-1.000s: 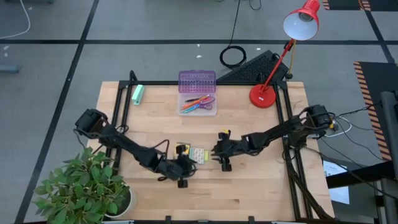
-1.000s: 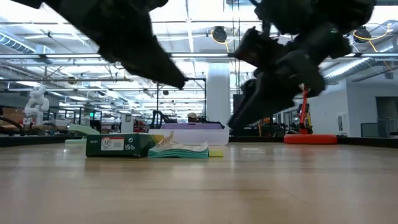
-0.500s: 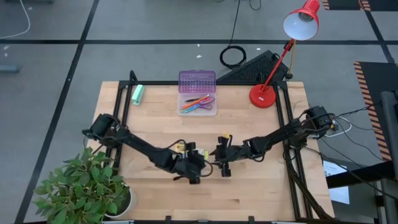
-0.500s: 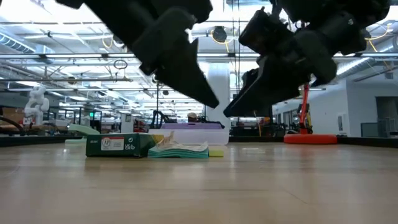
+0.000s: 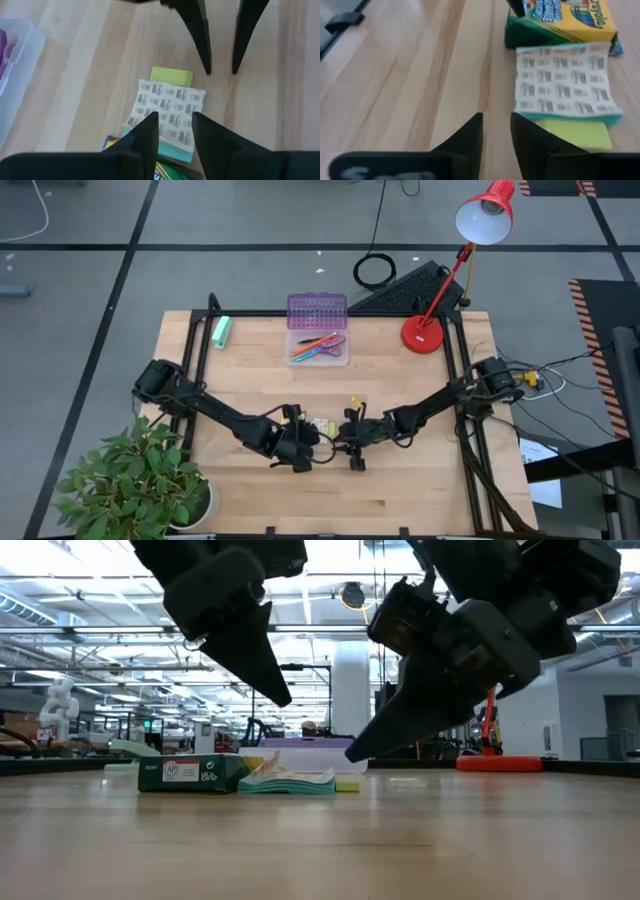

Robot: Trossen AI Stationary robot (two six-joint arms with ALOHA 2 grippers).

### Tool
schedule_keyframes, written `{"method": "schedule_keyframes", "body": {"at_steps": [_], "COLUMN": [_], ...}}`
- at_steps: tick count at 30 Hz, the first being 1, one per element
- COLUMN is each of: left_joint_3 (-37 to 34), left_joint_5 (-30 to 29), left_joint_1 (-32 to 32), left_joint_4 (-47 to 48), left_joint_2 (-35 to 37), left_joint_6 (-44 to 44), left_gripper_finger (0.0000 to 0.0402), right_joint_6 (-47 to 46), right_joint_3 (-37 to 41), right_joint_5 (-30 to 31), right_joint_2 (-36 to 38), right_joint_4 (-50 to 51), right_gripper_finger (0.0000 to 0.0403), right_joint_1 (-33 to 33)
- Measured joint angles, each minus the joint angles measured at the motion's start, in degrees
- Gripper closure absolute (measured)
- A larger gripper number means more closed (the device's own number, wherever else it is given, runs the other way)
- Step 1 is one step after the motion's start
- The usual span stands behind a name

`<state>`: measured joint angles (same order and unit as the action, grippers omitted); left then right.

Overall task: Pack school essentials
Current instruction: Put the blue sticky notes into the purple supply box

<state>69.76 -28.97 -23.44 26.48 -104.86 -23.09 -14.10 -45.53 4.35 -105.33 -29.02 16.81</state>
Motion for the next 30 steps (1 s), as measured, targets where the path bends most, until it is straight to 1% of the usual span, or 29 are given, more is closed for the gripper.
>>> {"method": "schedule_keyframes", "body": {"at_steps": [8,13,19,23,28,30], "left_joint_3": [0.0,0.0,0.0,-1.7,-4.5,-5.9], "left_joint_5": [0.0,0.0,0.3,0.5,0.5,0.5], "left_joint_1": [0.3,0.3,0.5,0.8,0.8,0.8], "left_joint_4": [-1.4,-1.8,-3.0,-3.7,-4.6,-5.8], "left_joint_2": [0.0,0.0,0.0,0.0,0.0,0.0], "left_joint_6": [0.3,0.1,0.0,-1.9,-4.7,-5.5], "left_gripper_finger": [0.0288,0.0288,0.0289,0.0289,0.0289,0.0289], "right_joint_6": [-2.1,-3.3,-1.8,-0.7,1.5,2.4], "right_joint_3": [-2.6,-3.1,-3.1,-3.1,-3.0,-3.0], "right_joint_5": [-0.4,0.4,5.0,8.8,9.5,11.1], "right_joint_2": [-4.6,-5.2,-4.4,-4.4,-4.0,-3.4], "right_joint_4": [0.7,3.5,7.1,7.9,8.7,10.4], "right_gripper_finger": [0.0357,0.0375,0.0388,0.039,0.039,0.039], "right_joint_1": [-0.7,-2.1,-4.6,-6.1,-6.7,-6.7]}}
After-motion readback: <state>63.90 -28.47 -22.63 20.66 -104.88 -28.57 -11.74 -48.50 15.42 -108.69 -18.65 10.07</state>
